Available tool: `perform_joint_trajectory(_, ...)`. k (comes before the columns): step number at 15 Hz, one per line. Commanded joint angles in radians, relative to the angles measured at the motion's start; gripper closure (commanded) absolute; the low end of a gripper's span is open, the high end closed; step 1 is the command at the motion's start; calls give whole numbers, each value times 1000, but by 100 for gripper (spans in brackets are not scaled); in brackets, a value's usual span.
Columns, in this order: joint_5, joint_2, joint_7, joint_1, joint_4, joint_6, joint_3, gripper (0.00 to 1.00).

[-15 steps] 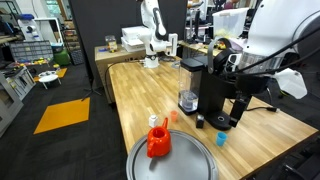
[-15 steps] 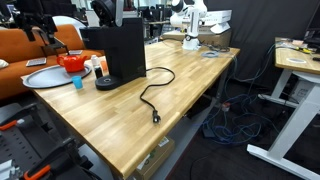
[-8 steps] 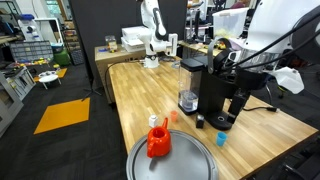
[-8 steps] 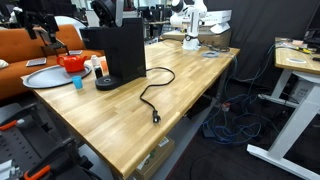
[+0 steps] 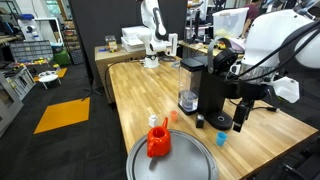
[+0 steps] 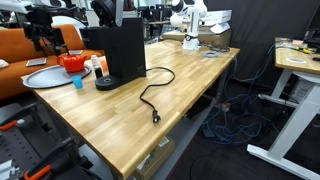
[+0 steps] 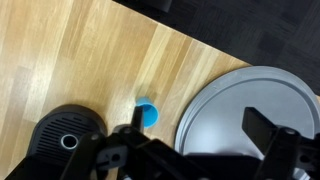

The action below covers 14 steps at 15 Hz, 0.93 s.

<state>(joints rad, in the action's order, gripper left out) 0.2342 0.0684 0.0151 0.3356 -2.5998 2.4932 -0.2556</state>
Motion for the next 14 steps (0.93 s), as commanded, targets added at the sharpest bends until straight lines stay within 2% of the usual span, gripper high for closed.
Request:
perform_joint_trajectory(1,16,-72,-37,-10,42,24,-12,0)
perform_joint_trajectory(7,4,-242,-41,-20,136,47,-24,0)
perform_joint_trajectory(8,-4,-192,-19,-20,101,32,-26,0)
perform_joint_trajectory(14,-6,-205,-19,-20,109,32,-28,0)
